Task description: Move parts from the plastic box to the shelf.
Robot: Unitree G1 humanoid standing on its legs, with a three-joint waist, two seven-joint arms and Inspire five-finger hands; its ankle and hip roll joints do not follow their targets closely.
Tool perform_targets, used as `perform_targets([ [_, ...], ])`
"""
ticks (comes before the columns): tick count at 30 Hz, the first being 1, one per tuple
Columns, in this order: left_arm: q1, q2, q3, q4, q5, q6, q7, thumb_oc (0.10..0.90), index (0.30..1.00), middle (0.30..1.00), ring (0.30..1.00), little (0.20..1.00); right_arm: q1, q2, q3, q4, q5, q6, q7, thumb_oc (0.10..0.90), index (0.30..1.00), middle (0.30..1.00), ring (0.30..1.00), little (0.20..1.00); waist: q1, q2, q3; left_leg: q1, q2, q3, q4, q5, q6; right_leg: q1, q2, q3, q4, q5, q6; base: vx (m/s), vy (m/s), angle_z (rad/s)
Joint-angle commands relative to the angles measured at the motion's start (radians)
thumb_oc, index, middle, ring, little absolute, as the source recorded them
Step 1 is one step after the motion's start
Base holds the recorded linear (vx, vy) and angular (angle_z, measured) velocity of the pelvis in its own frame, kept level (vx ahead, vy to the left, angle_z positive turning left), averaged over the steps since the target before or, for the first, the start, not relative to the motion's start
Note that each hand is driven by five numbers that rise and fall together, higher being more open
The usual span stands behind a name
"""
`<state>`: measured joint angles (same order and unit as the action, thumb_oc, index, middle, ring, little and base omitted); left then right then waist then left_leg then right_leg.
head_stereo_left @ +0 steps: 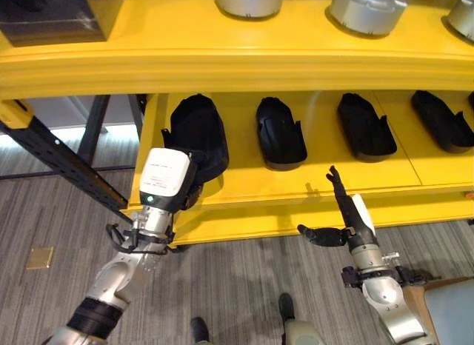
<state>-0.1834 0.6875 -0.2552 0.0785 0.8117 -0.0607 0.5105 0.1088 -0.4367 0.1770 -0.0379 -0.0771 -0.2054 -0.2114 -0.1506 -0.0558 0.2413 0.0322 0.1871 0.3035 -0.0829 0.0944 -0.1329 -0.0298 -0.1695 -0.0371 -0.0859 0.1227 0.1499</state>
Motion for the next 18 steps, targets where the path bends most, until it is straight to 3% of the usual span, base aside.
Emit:
perform_targets([
  [1,-0.239,0.053,0.01,-0.01,0.05,0.012,0.095,0.4,0.3,0.3,0.3,0.3,-0.099,-0.043,-0.06,-0.137,-0.002,-0.085,-0.033,0.9,1.0,1.0,1.0,1.0,-0.012,-0.011,0.034,0.011,0.018,-0.01,0.028,-0.015,0.028,-0.023,-0.055,-0.028,0.068,-0.018,0.037,-0.03,0.015,-0.06],
  [10,-0.338,0.09,-0.021,0.159,0.073,0.081,0.105,0.4,0.3,0.3,0.3,0.3,-0.114,-0.06,-0.047,-0.133,0.004,-0.094,-0.032,0.9,1.0,1.0,1.0,1.0,-0.023,-0.02,0.092,-0.034,0.02,-0.007,0.058,-0.011,0.023,-0.07,-0.058,-0.016,0.087,-0.011,0.036,-0.04,0.013,-0.06],
  [18,-0.475,0.149,-0.137,0.349,0.101,0.104,0.105,0.4,0.3,0.3,0.3,0.3,-0.142,-0.08,-0.029,-0.129,0.015,-0.115,-0.037,0.9,1.0,1.0,1.0,1.0,-0.037,-0.033,0.135,-0.099,0.027,-0.019,0.101,-0.009,0.016,-0.119,-0.058,-0.013,0.108,-0.004,0.036,-0.03,0.003,0.0],
])
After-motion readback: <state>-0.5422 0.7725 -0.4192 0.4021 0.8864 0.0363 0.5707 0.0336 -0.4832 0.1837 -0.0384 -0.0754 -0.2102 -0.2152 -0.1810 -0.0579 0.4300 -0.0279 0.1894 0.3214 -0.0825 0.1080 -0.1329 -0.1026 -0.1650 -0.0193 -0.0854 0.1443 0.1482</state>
